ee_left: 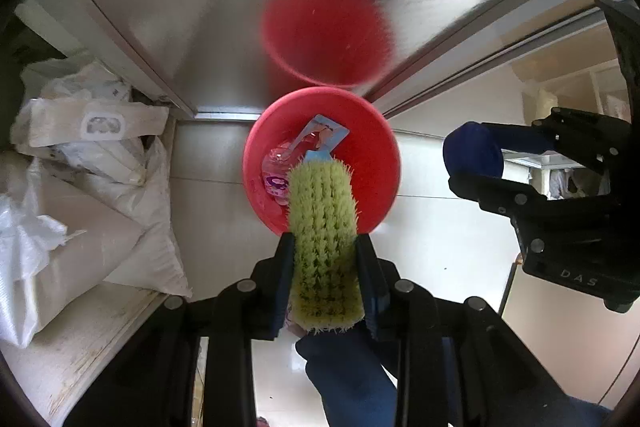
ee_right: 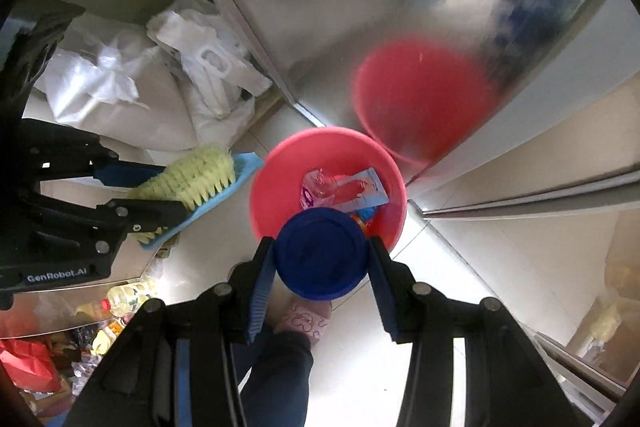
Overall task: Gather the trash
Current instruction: 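Lift the lid and brush and carry them down toward the red bucket, then open both tools to drop the lid and brush into the red bucket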
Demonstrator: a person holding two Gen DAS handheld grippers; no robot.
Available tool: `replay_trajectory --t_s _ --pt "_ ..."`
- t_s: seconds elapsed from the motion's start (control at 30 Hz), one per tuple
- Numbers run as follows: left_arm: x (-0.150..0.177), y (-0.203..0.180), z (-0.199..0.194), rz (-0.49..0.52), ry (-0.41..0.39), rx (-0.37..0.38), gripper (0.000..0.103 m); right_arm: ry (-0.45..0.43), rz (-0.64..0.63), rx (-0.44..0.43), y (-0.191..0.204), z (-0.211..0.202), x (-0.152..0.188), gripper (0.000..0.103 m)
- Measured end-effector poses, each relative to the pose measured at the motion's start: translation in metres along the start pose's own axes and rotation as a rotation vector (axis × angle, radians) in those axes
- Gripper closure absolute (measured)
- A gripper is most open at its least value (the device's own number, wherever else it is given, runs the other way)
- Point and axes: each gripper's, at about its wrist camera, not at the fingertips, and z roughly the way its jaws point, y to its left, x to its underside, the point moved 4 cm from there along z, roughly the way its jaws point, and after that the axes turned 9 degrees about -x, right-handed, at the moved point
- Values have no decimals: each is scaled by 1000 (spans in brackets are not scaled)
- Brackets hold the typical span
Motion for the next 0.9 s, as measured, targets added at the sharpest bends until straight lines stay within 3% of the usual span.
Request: replay_trajectory --t_s 0.4,0.67,0.8,0.9 --pt "-16 2 54 -40 59 31 75 18 35 -38 -22 28 6 60" --pt "-23 3 62 -13 54 5 73 24 49 -39 -31 37 4 60" --pt "-25 5 61 -6 49 -5 70 18 57 -47 -32 36 5 43" --pt "-27 6 57 -2 39 8 68 8 51 -56 -32 34 5 37"
